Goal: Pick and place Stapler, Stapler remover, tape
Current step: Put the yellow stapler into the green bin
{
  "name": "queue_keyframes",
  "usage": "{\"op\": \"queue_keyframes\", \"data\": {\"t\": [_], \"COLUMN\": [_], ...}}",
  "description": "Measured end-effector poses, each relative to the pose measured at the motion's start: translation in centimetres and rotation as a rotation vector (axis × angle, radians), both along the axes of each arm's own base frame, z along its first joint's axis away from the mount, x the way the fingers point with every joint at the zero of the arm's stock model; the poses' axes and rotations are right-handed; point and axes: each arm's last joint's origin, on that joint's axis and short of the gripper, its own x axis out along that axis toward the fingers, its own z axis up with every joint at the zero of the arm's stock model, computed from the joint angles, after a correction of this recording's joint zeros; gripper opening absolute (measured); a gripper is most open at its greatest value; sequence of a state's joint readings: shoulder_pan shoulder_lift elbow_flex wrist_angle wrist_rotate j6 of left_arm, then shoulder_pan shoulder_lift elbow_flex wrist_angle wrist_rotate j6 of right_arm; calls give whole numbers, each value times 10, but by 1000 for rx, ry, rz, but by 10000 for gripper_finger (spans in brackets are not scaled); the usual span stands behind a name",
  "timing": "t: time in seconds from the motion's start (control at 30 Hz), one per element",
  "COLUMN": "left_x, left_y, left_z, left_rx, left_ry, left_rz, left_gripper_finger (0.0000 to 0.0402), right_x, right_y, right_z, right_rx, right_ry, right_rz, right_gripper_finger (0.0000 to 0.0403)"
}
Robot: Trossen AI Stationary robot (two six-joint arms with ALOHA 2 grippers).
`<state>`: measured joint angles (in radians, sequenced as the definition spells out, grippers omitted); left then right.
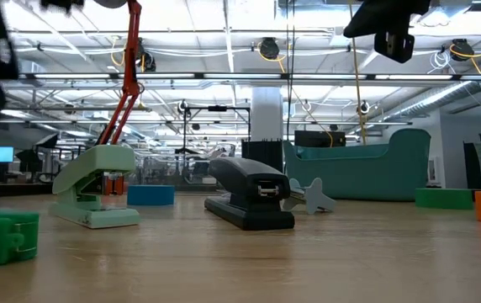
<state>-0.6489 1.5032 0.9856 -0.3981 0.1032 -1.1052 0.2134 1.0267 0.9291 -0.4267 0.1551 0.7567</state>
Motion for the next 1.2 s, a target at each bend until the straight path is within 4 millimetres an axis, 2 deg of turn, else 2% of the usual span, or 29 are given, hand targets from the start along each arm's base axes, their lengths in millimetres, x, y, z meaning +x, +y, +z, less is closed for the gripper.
{"op": "queue_keyframes", "data": {"t": [0.07, 0.2, 0.4, 0.53, 0.6, 0.7, 0.83, 0.93, 1.07, 1.2], "left_x": [-5, -35, -87, -109, -113, -116, -109, -105, -106, -107], "left_y": [-7, -23, -55, -69, -75, -85, -105, -112, -111, -104], "left_z": [16, 34, 26, 20, 16, -1, -30, -46, -50, -45], "left_rx": [64, 218, 215, 163, 148, 184, 182, 188, 215, 259], "left_ry": [23, 130, 244, 272, 287, 353, 389, 418, 451, 432], "left_rz": [-23, -59, -36, 46, 68, 48, -27, -51, -47, 9], "left_gripper_finger": [108, 108, 108, 108, 108, 109, 109, 109, 126, 169], "right_x": [0, -1, -3, -3, -3, -3, -2, -3, -3, -2], "right_y": [1, 5, 9, 9, 9, 8, 7, 7, 7, 8], "right_z": [0, 0, 0, -1, -1, 0, 0, 0, 0, 0], "right_rx": [1, 0, -18, -29, -40, -58, -64, -64, -61, -58], "right_ry": [2, 4, 4, 6, 3, -1, -2, -2, -2, -6], "right_rz": [5, 24, 25, 27, 11, -14, -14, -14, -16, -18], "right_gripper_finger": [0, 0, 0, 0, 0, 0, 0, 0, 0, 0]}}
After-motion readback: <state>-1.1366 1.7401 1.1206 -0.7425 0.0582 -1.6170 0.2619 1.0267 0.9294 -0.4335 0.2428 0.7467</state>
